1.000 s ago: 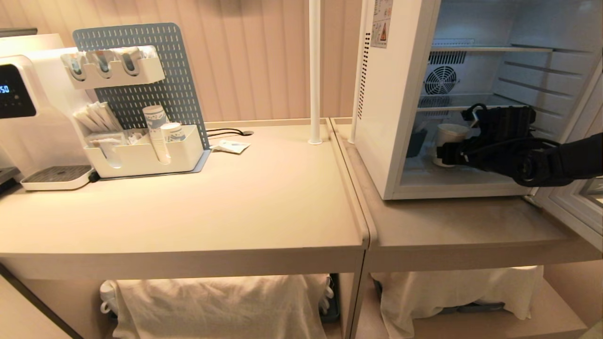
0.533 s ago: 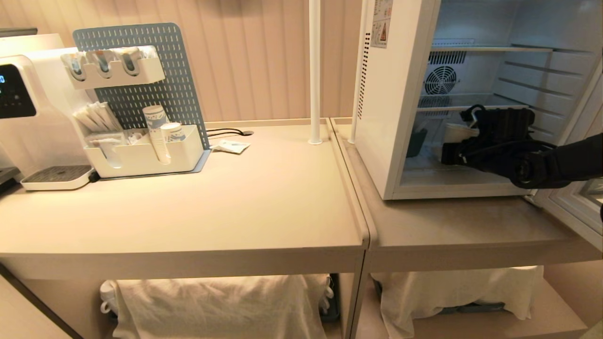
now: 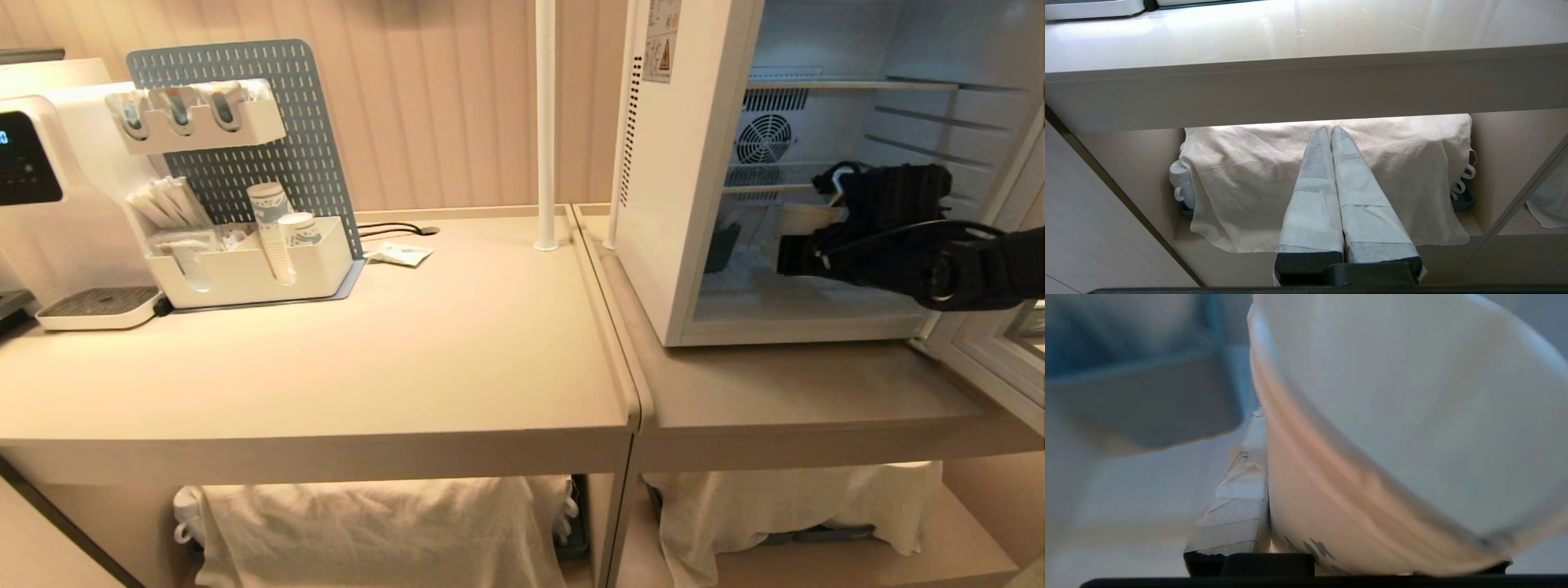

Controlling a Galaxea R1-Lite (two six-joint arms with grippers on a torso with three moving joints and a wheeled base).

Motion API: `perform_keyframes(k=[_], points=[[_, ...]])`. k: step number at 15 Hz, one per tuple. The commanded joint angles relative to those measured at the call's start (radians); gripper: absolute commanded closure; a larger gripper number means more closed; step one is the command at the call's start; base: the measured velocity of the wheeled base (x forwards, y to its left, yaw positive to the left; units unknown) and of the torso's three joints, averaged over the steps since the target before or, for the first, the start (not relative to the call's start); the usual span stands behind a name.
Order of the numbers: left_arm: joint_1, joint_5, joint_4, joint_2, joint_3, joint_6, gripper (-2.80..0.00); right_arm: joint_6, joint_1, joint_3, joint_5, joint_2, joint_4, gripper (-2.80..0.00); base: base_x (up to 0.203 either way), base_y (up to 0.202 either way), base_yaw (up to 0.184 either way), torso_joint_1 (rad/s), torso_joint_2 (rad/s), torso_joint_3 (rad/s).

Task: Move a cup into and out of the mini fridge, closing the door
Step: Take the paper cup out of the freezer, then place the paper cup on the table

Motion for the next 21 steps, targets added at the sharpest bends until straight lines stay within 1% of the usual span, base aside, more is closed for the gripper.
perform_keyframes(k=[1,4,5,7,8,10,11,13,14,15,17,18,19,21], points=[[0.000,0.000,0.000,0.001,0.000,0.000,0.00,-0.005,-0.003,0.018,0.001,-0.184,0.157,0.00,0.000,0.000,0.000,0.000,0.00,0.000],[0.000,0.000,0.000,0.001,0.000,0.000,0.00,-0.041,-0.010,0.045,-0.003,-0.461,0.589,0.00,0.000,0.000,0.000,0.000,0.00,0.000],[0.000,0.000,0.000,0.001,0.000,0.000,0.00,-0.049,-0.012,0.061,-0.006,-0.562,0.710,0.00,0.000,0.000,0.000,0.000,0.00,0.000],[0.000,0.000,0.000,0.001,0.000,0.000,0.00,-0.059,-0.014,0.136,-0.038,-0.777,0.844,0.00,0.000,0.000,0.000,0.000,0.00,0.000],[0.000,0.000,0.000,0.001,0.000,0.000,0.00,-0.062,-0.016,0.205,-0.066,-0.893,0.885,0.00,0.000,0.000,0.000,0.000,0.00,0.000],[0.000,0.000,0.000,0.001,0.000,0.000,0.00,-0.074,-0.023,0.388,-0.127,-1.119,0.918,0.00,0.000,0.000,0.000,0.000,0.00,0.000],[0.000,0.000,0.000,0.001,0.000,0.000,0.00,-0.077,-0.031,0.516,-0.151,-1.220,0.907,0.00,0.000,0.000,0.000,0.000,0.00,0.000],[0.000,0.000,0.000,0.001,0.000,0.000,0.00,-0.085,-0.043,0.764,-0.171,-1.389,0.823,0.00,0.000,0.000,0.000,0.000,0.00,0.000],[0.000,0.000,0.000,0.001,0.000,0.002,0.00,-0.093,-0.049,0.882,-0.158,-1.477,0.774,0.00,0.000,0.000,0.000,0.000,0.00,0.000],[0.000,0.000,0.000,0.001,0.000,0.000,0.00,-0.098,-0.055,0.966,-0.121,-1.563,0.741,0.00,0.000,0.000,0.000,0.000,0.00,0.000],[0.000,0.000,0.000,0.001,0.000,0.000,0.00,-0.104,-0.062,1.074,-0.045,-1.731,0.709,0.00,0.000,0.000,0.000,0.000,0.00,0.000],[0.000,0.000,0.000,0.001,0.000,0.002,0.00,-0.100,-0.064,1.141,-0.028,-1.786,0.680,0.00,0.000,0.000,0.000,0.000,0.00,0.000],[0.000,0.000,0.000,0.001,0.000,0.000,0.00,-0.083,-0.066,1.204,-0.016,-1.807,0.596,0.00,0.000,0.000,0.000,0.000,0.00,0.000],[0.000,0.000,0.000,0.001,0.000,0.002,0.00,-0.057,-0.067,1.353,0.002,-1.805,0.320,0.00,0.000,0.000,0.000,0.000,0.00,0.000]])
